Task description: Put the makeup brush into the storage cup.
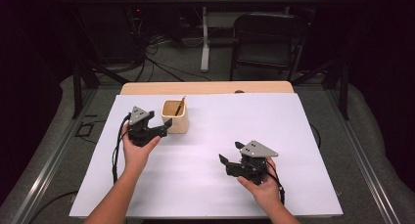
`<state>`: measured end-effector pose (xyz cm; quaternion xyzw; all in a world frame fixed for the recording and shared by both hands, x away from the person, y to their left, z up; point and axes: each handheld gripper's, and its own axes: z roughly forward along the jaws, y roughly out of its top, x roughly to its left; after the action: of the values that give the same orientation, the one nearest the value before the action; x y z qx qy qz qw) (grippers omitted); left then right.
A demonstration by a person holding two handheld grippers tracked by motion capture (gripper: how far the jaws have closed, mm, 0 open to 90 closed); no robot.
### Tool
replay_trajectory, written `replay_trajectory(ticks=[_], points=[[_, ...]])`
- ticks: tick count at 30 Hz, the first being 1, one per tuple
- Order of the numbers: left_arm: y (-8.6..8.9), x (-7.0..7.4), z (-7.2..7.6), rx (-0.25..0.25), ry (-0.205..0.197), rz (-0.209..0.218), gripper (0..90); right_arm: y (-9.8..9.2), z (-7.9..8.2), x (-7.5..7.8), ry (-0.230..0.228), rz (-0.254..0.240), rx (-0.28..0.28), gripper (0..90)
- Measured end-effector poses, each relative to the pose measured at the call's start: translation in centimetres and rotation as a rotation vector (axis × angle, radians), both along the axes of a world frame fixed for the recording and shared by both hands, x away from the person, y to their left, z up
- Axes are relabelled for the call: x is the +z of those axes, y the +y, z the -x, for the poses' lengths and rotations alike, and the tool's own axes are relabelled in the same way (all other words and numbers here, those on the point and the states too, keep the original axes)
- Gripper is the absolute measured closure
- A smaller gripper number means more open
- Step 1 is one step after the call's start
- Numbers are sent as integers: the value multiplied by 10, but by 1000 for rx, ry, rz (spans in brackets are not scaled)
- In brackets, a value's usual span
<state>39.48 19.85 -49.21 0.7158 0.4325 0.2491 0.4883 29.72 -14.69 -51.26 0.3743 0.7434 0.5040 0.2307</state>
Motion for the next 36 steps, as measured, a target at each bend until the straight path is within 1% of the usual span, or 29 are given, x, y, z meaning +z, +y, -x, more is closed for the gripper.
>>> replay_trajectory(ticks=[7,10,14,16,18,21,24,26,32,33,36], points=[[0,-2,10,-21,2,4,212,0,0,0,0,0,-1,280],[-1,-3,15,-30,5,-6,215,0,0,0,-1,1,-1,280],[-1,-3,22,-41,6,11,219,0,0,0,-2,0,-2,280],[-1,-4,26,-46,-2,12,219,0,0,0,-1,0,-1,280],[0,-4,30,-48,1,15,222,0,1,0,-2,-2,-2,280],[1,-5,36,-52,1,33,223,0,0,0,-1,-2,-2,280],[1,-6,43,-55,-6,38,225,0,1,0,-5,-2,-1,280],[2,-7,46,-57,0,34,227,1,1,0,-4,-2,0,280],[5,-8,57,-63,-8,45,227,1,1,0,-3,1,1,280],[6,-8,58,-65,-9,41,228,1,1,0,-2,2,1,280],[7,-10,62,-69,-2,44,228,1,1,0,-1,3,2,280]])
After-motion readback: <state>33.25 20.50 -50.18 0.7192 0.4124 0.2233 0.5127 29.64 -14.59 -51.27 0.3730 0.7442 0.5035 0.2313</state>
